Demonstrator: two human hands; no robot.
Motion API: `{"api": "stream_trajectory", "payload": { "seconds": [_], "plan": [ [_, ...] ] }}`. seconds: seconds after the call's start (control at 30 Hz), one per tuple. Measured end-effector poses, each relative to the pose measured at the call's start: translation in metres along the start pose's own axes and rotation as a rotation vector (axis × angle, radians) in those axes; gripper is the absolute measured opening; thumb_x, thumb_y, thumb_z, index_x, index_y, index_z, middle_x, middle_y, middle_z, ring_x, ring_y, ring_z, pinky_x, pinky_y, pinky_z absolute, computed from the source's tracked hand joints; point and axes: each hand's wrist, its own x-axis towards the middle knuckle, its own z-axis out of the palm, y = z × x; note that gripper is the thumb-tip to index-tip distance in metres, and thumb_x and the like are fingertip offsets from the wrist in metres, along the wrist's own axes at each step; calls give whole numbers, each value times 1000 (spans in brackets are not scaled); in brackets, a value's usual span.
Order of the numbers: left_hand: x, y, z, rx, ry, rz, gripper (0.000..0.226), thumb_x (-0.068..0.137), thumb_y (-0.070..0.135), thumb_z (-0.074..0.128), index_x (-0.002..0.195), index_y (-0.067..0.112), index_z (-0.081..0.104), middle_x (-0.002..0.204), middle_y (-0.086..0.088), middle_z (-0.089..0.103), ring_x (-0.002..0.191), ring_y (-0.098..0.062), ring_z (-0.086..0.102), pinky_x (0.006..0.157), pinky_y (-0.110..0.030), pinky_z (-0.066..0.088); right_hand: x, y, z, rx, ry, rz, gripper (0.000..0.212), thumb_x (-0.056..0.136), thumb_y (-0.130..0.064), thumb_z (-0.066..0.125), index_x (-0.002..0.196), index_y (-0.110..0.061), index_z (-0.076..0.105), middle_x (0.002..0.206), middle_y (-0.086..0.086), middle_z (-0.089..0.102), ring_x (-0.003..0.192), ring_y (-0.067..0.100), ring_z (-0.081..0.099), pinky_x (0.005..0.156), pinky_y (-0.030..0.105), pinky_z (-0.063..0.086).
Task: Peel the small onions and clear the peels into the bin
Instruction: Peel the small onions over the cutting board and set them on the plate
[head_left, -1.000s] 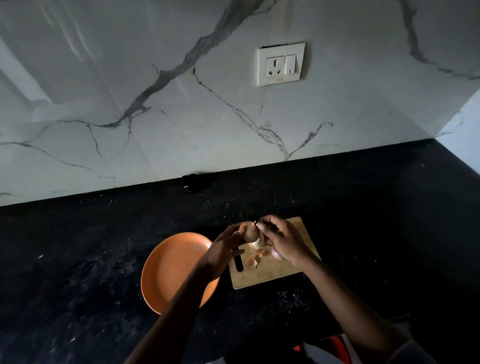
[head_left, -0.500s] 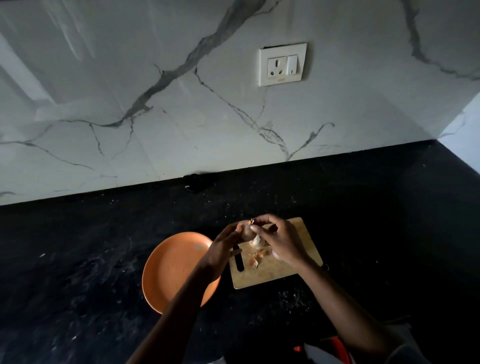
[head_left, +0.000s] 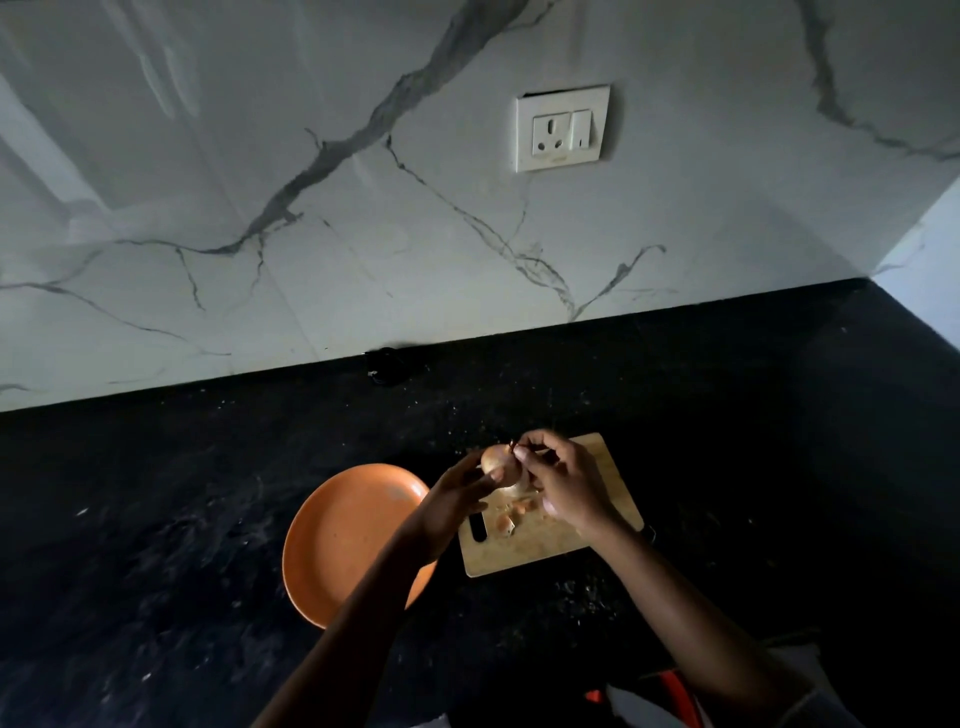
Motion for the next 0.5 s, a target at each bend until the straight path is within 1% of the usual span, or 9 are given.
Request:
{"api": "stream_trajectory", "payload": {
  "seconds": [0.1,0.13,0.2,0.27,0.3,0.37,0.4,0.43,0.5],
  "plan": [
    [-2,3,-5,-15,-32,-19,47,92,43,58,137,33,53,132,4,65,124,-15,59,103,-38,42,0,-1,-1,83,-45,44,14,92,-25,70,84,-36,72,84,6,74,76,24,74,66,47,62],
    [-2,3,-5,-15,-35,-16,45,94,41,58,138,31,53,132,3,65,125,-15,59,101,-37,43,1,-1,-1,101,-51,50,13,92,-25,70,84,-35,72,84,7,74,75,24,73,64,46,62],
    [-3,4,-5,-29,-31,-8,36,102,33,53,138,29,54,132,1,65,123,-17,60,94,-33,46,0,-4,-2,91,-57,46,14,93,-26,69,84,-36,71,84,5,73,74,22,72,58,37,58],
    [-3,3,-4,-43,-21,-17,34,104,28,48,138,28,53,132,2,66,121,-15,62,89,-30,48,0,-5,-2,44,-60,21,14,94,-29,67,85,-39,70,87,2,74,80,21,72,60,37,59],
    [-3,2,-5,-45,-14,-25,35,104,29,47,139,29,53,131,3,66,120,-13,62,90,-31,47,0,-7,-4,18,-67,13,11,95,-31,66,88,-39,69,90,1,73,82,20,72,60,36,60],
    [-4,3,-5,-50,14,-37,34,103,31,49,137,30,55,128,5,68,119,-13,63,93,-34,46,-1,-9,-7,-4,-87,14,5,97,-34,63,97,-32,68,96,1,73,76,12,71,51,25,54],
    [-5,3,-6,-53,34,-37,32,101,30,52,133,31,57,126,5,69,119,-13,63,93,-34,46,0,-8,-9,-27,-101,-8,8,98,-35,62,102,-29,67,99,-1,72,76,7,71,51,21,52],
    [-5,4,-6,-52,51,-33,29,100,29,53,129,31,58,123,5,70,117,-13,63,91,-32,47,0,-8,-11,-64,-117,-41,12,97,-36,63,105,-29,66,102,-5,72,80,3,70,57,21,54],
    [-6,8,-6,-43,58,-22,25,100,28,54,125,30,60,118,6,72,112,-8,66,85,-25,48,-1,-8,-11,-128,-145,-123,13,94,-38,67,106,-35,68,107,-13,70,95,2,67,76,24,57]
  ]
}}
